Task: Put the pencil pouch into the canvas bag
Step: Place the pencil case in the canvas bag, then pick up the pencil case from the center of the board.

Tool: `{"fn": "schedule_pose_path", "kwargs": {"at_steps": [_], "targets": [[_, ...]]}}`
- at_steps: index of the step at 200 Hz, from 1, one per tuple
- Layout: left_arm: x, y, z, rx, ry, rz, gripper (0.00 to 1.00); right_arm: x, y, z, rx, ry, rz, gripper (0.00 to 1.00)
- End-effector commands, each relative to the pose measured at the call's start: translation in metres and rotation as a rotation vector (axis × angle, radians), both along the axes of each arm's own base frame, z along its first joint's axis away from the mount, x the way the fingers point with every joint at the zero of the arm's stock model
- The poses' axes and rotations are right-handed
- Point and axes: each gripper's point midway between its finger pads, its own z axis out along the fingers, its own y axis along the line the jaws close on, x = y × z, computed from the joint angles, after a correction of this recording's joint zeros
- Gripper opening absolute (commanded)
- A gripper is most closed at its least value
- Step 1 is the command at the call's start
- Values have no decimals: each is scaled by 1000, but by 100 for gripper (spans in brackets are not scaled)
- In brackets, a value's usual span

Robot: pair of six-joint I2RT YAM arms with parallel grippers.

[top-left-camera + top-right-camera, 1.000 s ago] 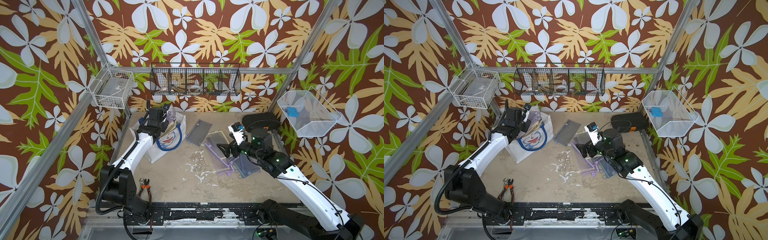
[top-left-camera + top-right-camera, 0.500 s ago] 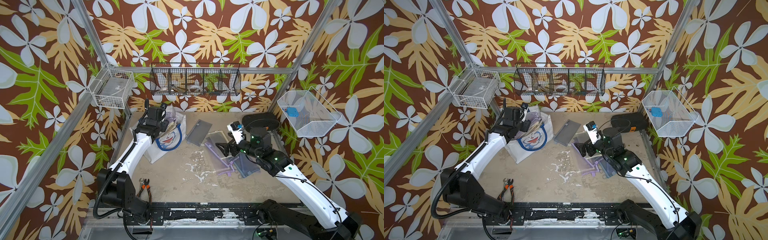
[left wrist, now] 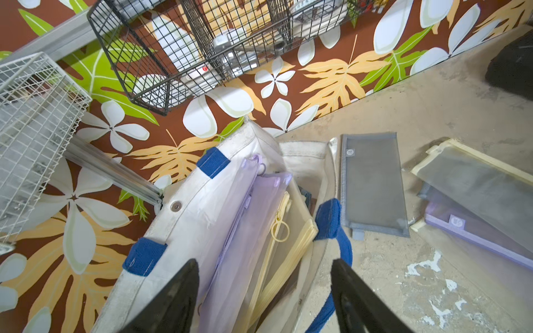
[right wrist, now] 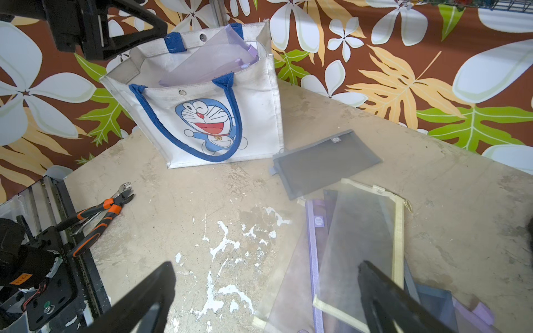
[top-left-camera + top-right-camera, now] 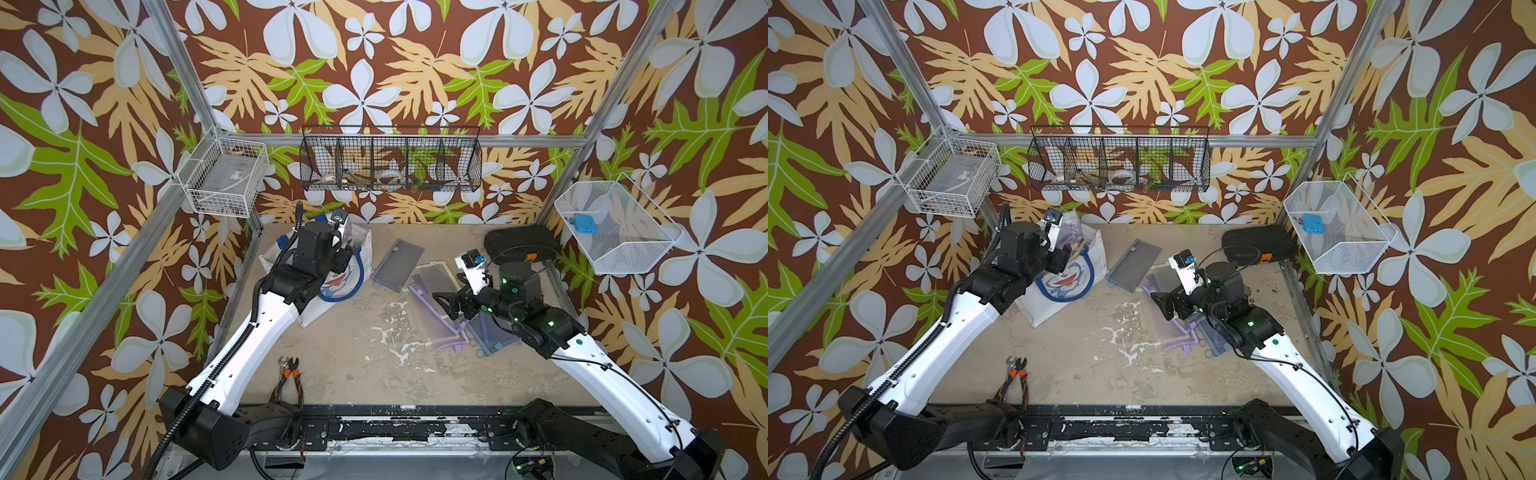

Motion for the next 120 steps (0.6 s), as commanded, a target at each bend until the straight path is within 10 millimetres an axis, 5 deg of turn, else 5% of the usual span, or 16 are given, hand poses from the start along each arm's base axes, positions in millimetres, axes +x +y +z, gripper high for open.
{"fn": "schedule_pose_path", "kwargs": {"at_steps": [1, 53, 86, 120], "targets": [[24, 20, 8, -107, -36, 27, 62, 0, -1, 10, 21, -16, -10, 98], [81, 44, 3, -176, -73, 107, 28, -4, -4, 6, 14, -9, -18, 96], [102, 38, -44, -204, 1, 114, 22, -1, -4, 7, 5, -15, -22, 96], [96, 30, -93, -239, 85, 88, 20, 1, -4, 6, -11, -19, -22, 96]]}}
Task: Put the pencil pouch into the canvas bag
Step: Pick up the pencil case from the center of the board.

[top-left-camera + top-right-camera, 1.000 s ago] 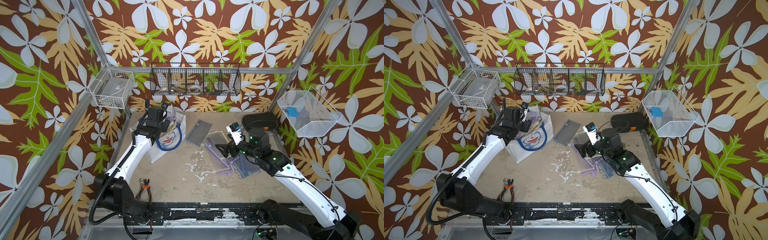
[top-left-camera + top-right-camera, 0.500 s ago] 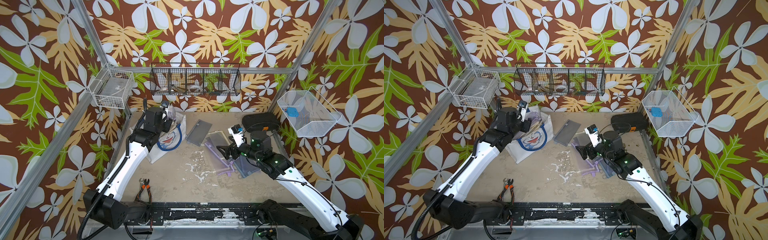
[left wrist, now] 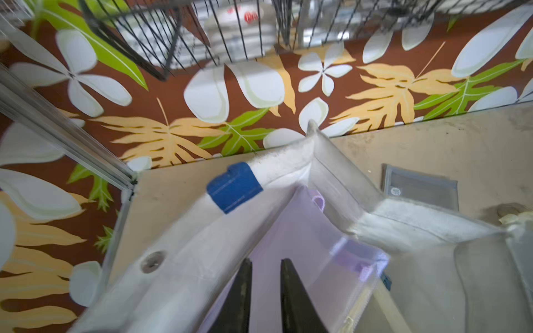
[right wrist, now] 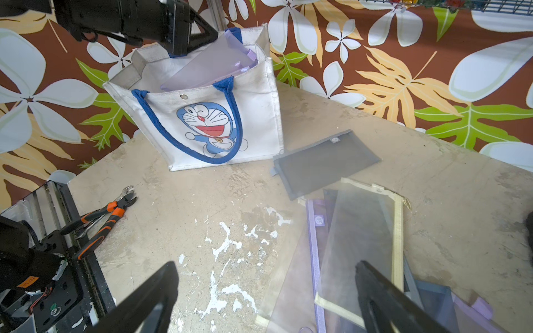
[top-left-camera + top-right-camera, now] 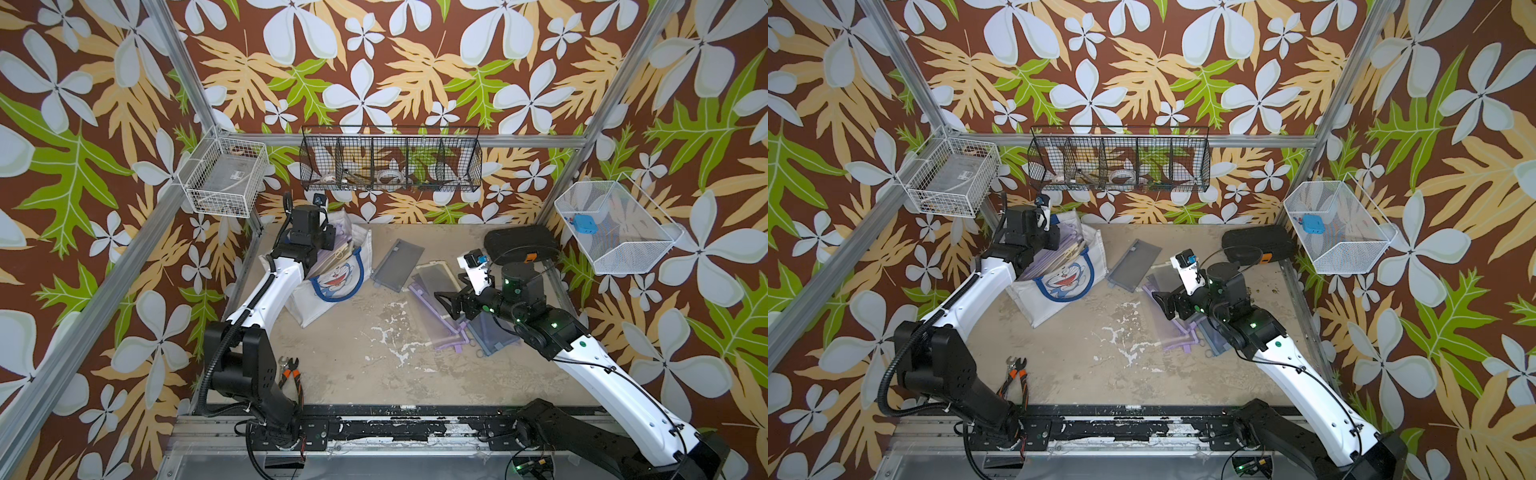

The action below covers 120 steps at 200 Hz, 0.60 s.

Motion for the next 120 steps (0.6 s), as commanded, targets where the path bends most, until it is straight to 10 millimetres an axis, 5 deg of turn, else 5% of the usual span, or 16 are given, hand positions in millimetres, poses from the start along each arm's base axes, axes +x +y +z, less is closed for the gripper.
{"fn": "schedule_pose_path", "kwargs": {"at_steps": [1, 38, 93, 120], "targets": [[1, -8, -10, -62, -11, -19, 20, 2, 0, 4, -11, -23, 1, 96], [-3, -5, -22, -40, 15, -15, 20, 7, 3, 1, -20, -17, 8, 95], [-14, 4, 50, 15, -85, -4, 34, 9, 5, 1, -13, -10, 8, 95], [-36, -12, 77, 19, -115, -59, 44, 8, 5, 2, -9, -11, 7, 96]]}}
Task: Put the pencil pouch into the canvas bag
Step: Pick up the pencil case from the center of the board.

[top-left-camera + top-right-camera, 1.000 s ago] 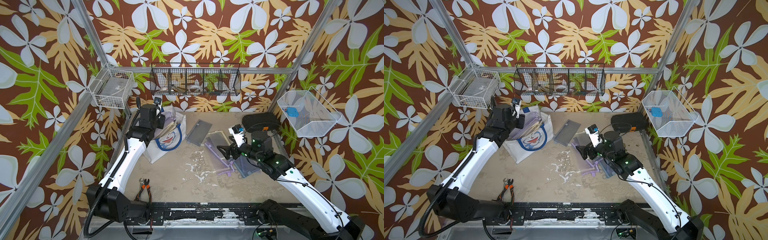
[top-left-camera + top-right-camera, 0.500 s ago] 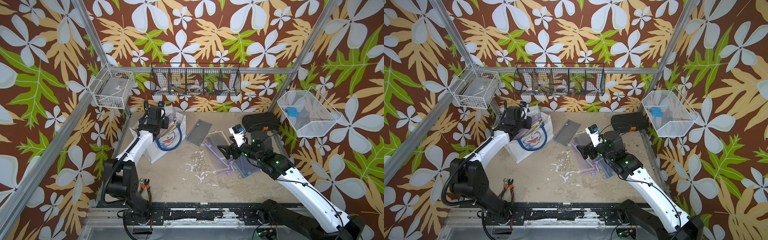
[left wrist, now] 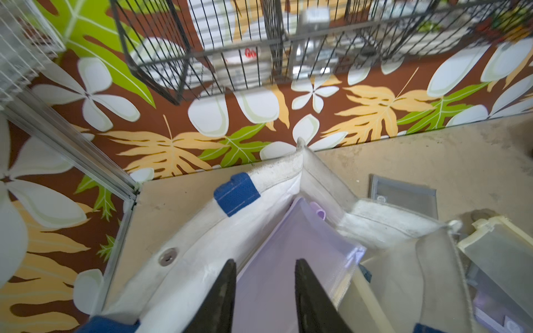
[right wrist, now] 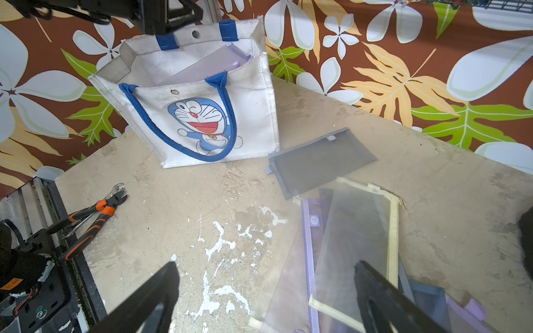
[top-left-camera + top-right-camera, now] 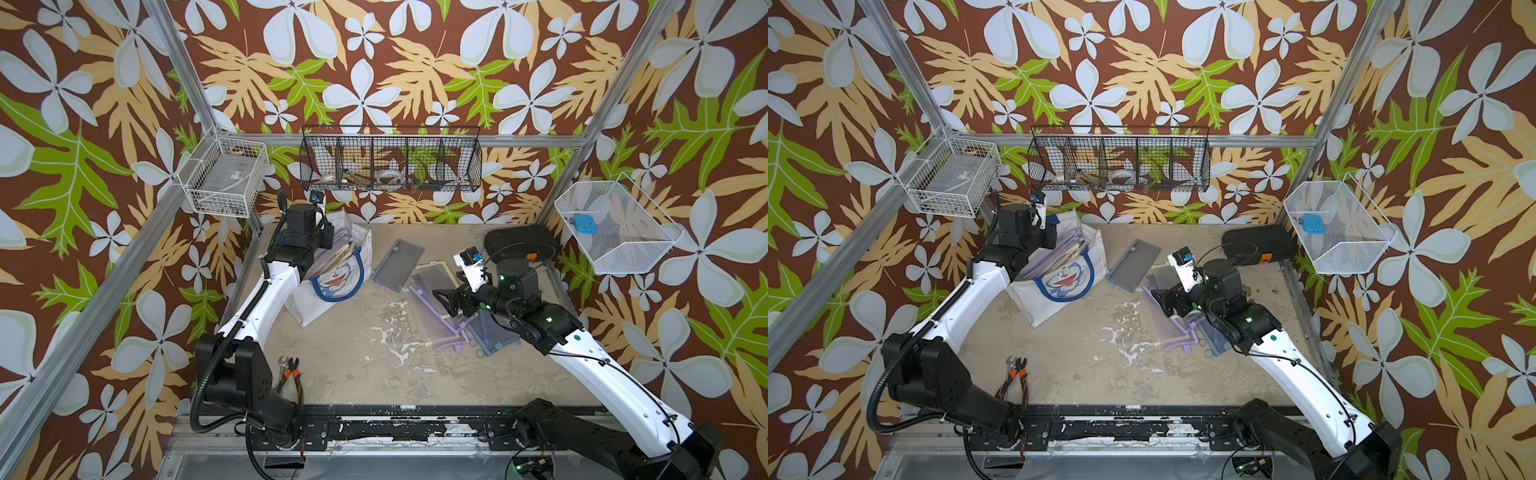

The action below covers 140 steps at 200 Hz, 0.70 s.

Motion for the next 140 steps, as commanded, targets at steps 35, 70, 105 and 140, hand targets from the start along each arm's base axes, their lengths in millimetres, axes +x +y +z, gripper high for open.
{"fn": "schedule_pose_path", "kwargs": {"at_steps": [35, 70, 105, 140], "targets": [[-61, -82, 1, 27, 49, -192, 52, 0, 0, 3, 14, -14, -8, 99], [-99, -166, -57, 10, 157, -356, 60, -5, -5, -14, -1, 21, -20, 100], [-91, -196, -128, 34, 241, -388, 61, -16, -15, -24, -4, 40, -49, 100], [-58, -222, -181, 146, 324, -424, 63, -25, -23, -32, -11, 53, -66, 100]]}}
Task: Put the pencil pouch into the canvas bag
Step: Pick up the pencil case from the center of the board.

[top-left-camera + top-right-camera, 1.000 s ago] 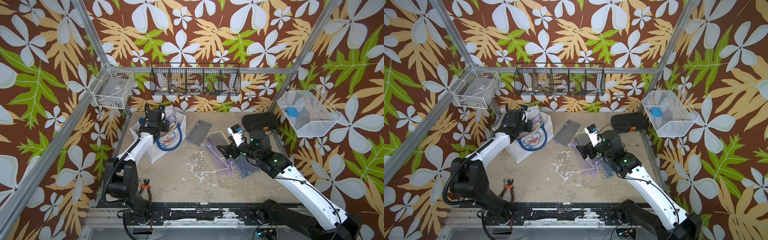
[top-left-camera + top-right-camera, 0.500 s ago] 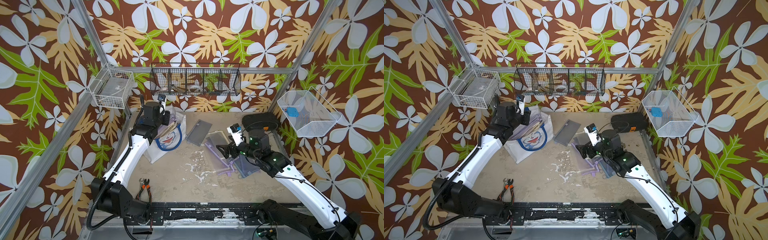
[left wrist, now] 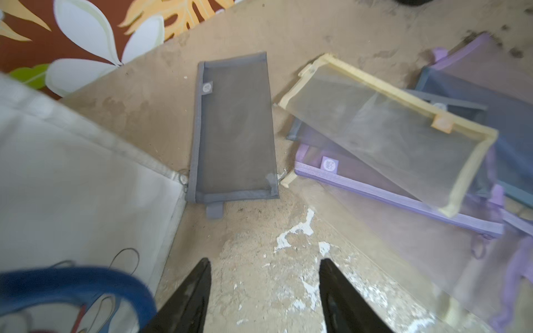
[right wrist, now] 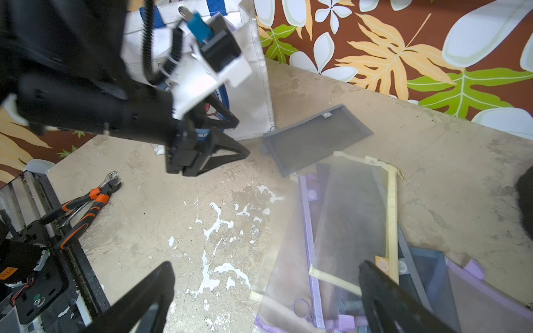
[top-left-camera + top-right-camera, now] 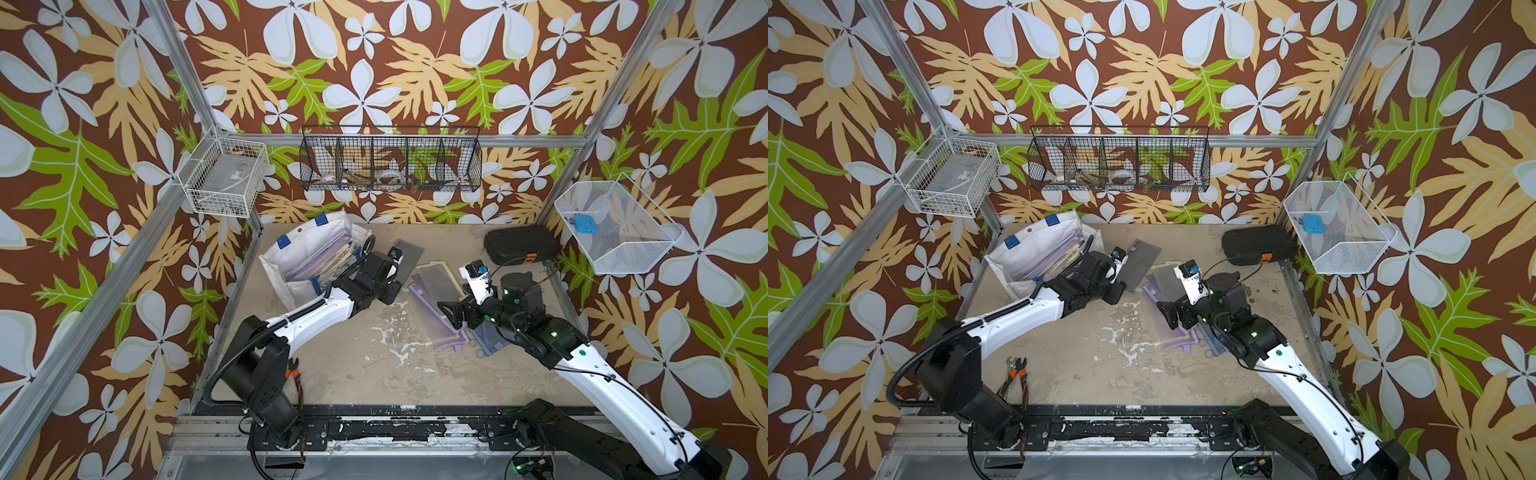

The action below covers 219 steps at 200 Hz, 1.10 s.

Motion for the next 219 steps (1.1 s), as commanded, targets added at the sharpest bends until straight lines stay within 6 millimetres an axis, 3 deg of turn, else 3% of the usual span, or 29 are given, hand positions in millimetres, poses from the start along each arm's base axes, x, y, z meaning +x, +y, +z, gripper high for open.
{"fn": "schedule_pose_path", "kwargs": {"at_steps": [1, 34, 53, 76, 110, 179, 197, 219], "targets": [[24, -19, -10, 23, -28, -30, 63, -3, -5, -5, -6, 12, -24, 100], [57, -34, -44, 72, 1, 5, 72, -5, -9, -7, -15, 13, -34, 100], [78, -39, -51, 81, -19, 56, 73, -4, -8, -7, -15, 12, -32, 100], [97, -41, -76, 100, 23, 88, 69, -3, -7, -8, -20, 12, -28, 100], [93, -37, -105, 133, 72, 93, 70, -3, -11, -8, -37, -1, -38, 100], [78, -20, -135, 204, 119, 109, 79, 2, -7, -11, -32, -2, -31, 100], [74, -18, -143, 215, 138, 101, 71, 2, -7, -10, -32, -5, -33, 100], [71, -18, -145, 213, 149, 96, 46, 3, -8, -10, -36, -7, -37, 100]]}}
